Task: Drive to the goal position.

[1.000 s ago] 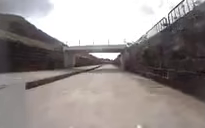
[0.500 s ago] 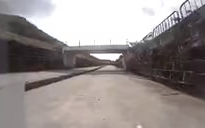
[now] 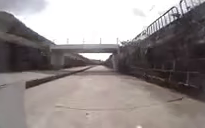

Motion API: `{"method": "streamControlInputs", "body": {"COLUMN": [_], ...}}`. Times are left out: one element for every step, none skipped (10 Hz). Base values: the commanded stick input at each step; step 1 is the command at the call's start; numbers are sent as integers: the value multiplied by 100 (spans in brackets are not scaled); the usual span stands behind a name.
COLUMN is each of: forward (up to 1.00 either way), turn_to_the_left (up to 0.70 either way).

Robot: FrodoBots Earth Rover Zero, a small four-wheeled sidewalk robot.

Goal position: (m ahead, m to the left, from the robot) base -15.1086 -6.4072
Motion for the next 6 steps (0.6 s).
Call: {"method": "streamControlInputs", "body": {"forward": [100, 100, 100, 100, 100, 100], "turn_to_the_left": [0, -27, -27, -27, -27, -27]}}
